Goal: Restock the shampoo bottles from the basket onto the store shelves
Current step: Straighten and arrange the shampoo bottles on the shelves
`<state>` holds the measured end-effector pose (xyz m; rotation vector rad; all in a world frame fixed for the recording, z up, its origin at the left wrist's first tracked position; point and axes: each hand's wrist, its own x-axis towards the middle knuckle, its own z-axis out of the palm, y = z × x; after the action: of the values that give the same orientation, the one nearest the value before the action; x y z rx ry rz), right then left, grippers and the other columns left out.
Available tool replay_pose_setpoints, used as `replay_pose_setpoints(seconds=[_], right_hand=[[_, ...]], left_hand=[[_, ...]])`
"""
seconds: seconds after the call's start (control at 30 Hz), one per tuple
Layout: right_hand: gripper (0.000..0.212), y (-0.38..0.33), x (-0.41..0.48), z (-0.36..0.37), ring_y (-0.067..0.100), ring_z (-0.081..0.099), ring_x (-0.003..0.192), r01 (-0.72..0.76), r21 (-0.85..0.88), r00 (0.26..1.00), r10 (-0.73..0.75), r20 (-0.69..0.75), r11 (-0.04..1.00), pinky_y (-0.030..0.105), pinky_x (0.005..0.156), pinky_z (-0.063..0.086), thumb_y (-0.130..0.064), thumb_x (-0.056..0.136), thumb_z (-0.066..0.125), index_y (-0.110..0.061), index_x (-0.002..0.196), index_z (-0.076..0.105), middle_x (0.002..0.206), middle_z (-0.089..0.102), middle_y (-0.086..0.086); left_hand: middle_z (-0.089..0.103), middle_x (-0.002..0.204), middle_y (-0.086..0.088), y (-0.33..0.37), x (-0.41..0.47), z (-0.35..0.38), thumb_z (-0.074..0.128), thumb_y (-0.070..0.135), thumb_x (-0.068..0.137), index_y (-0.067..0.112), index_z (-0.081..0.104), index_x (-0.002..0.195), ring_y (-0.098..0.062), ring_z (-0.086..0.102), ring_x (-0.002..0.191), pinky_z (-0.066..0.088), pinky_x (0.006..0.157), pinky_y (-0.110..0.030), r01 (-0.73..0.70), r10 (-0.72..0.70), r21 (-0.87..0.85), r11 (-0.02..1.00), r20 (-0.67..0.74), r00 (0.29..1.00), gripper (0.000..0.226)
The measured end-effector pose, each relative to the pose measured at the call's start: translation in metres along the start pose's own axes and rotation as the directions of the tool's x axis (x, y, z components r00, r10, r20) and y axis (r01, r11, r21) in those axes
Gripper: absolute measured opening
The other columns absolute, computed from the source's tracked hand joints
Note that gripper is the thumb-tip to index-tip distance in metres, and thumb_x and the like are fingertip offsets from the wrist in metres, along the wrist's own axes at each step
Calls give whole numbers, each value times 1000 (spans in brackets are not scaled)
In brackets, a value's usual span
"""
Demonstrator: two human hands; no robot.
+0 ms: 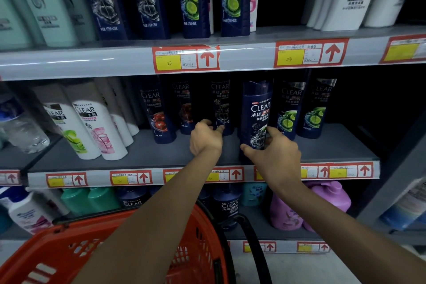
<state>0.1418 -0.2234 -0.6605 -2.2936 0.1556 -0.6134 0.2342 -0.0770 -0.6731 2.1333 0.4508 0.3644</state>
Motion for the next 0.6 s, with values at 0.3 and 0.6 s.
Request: replay_pose_setpoints(seconds=[0.3,0.6], right_hand=[[42,-6,-2,0,22,68,84,11,-27,999,-10,41,1000,35,73,57,-51,77,77,-26,108,66,89,73,-5],[52,-42,-17,27,29,69,92,12,-37,993,-7,121,999,38,74,58,-48,77,81,-23,117,58,101,72,2]], left_hand=[[63,122,-7,2,-6,-26,76,14,89,8,44,147,-24,60,110,46,85,-28,7,-7,1,1000,317,948,66],[72,112,5,8,-57,-90,64,24,99,31,60,128,-5,67,103,48,80,-19,-86,274,-422,903,408,871,30]])
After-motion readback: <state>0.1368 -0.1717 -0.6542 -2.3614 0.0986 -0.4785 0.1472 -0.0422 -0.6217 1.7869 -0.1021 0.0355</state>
